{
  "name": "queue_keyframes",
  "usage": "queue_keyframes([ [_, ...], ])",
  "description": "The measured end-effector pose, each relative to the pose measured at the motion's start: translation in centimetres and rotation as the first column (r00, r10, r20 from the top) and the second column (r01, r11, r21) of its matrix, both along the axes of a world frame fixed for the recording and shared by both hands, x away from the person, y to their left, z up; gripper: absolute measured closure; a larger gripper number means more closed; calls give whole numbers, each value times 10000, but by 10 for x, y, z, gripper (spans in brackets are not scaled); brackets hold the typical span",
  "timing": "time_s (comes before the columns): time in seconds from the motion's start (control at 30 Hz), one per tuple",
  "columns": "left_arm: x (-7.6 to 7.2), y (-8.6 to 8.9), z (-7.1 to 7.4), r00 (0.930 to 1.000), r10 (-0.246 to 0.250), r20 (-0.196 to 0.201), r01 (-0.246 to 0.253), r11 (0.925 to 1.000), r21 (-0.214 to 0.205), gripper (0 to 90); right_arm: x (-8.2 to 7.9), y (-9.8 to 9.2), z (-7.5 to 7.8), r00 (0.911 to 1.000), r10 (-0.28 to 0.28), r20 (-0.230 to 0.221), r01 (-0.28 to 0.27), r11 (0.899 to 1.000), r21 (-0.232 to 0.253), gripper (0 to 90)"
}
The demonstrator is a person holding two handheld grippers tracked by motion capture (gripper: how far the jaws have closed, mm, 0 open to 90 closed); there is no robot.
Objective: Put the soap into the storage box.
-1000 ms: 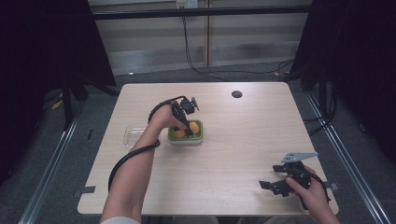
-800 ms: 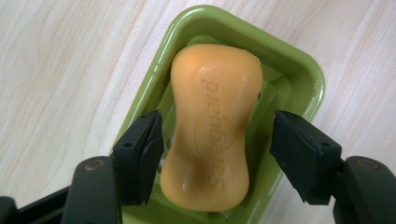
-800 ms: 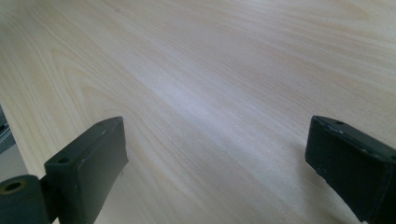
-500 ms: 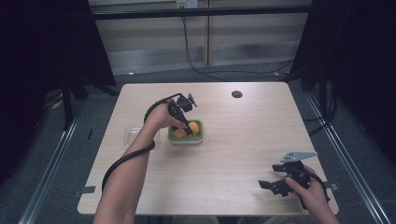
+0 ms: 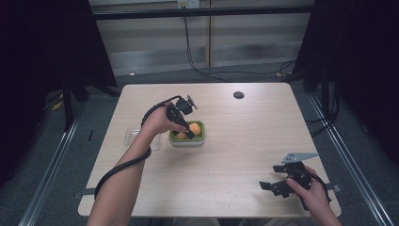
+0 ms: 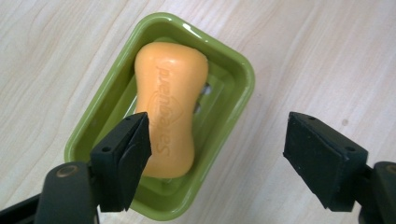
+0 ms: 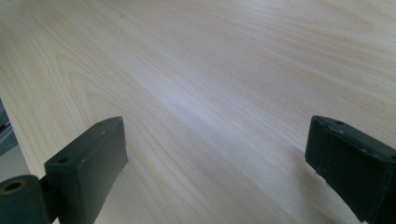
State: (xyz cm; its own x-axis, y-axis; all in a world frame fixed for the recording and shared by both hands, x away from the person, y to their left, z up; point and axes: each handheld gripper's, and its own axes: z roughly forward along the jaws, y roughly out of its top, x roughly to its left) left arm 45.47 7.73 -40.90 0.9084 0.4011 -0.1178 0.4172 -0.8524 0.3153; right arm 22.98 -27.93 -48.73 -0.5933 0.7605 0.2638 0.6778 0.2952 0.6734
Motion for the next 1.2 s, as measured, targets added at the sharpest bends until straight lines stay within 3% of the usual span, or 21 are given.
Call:
queue_keyframes([
  [0.13, -4, 0, 1, 9996, -278, -38, 278, 9996, 68, 218, 0, 1, 0, 10000, 50, 21, -50, 10000, -25, 51],
  [0.2, -8, -1, 1, 9999, -93, 65, 94, 9999, -97, 213, 0, 1, 0, 10000, 87, 29, -87, 10000, -10, 51],
  [0.23, -8, -1, 2, 9994, -345, 39, 345, 9994, 24, 212, 0, 1, 0, 10000, 86, 23, -86, 10000, -5, 51],
  [0.3, -12, -2, 3, 9999, -134, -102, 133, 9998, -120, 211, 0, 1, 0, 10000, 78, 25, -78, 10000, -13, 51],
  [0.33, -14, -2, 2, 9999, -94, 36, 94, 9998, -200, 210, 0, 1, 0, 10000, 79, 18, -79, 10000, -13, 51],
  [0.37, -14, -2, 4, 9992, -405, -45, 404, 9991, -88, 209, 0, 1, 0, 10000, 85, 46, -85, 10000, -31, 51],
  [0.4, -17, -3, 2, 9998, -182, 56, 183, 9996, -211, 207, 0, 2, 0, 9999, 96, 51, -96, 10000, -15, 51],
  [0.57, -24, -3, 2, 9998, -207, 27, 208, 9993, -312, 197, 0, 3, 1, 9999, 100, 48, -100, 9999, -8, 51],
  [0.87, -35, -1, 0, 9993, -378, 56, 380, 9985, -388, 190, 0, 4, 1, 9998, 171, 42, -171, 9999, -16, 51],
  [0.9, -35, -1, 1, 9984, -563, 53, 564, 9980, -290, 190, 0, 4, 1, 9999, 157, 9, -157, 9999, 0, 51],
  [1.2, -48, -2, -4, 9977, -678, 68, 681, 9958, -615, 182, 0, 4, 1, 9999, 137, 17, -137, 9999, -12, 51],
])
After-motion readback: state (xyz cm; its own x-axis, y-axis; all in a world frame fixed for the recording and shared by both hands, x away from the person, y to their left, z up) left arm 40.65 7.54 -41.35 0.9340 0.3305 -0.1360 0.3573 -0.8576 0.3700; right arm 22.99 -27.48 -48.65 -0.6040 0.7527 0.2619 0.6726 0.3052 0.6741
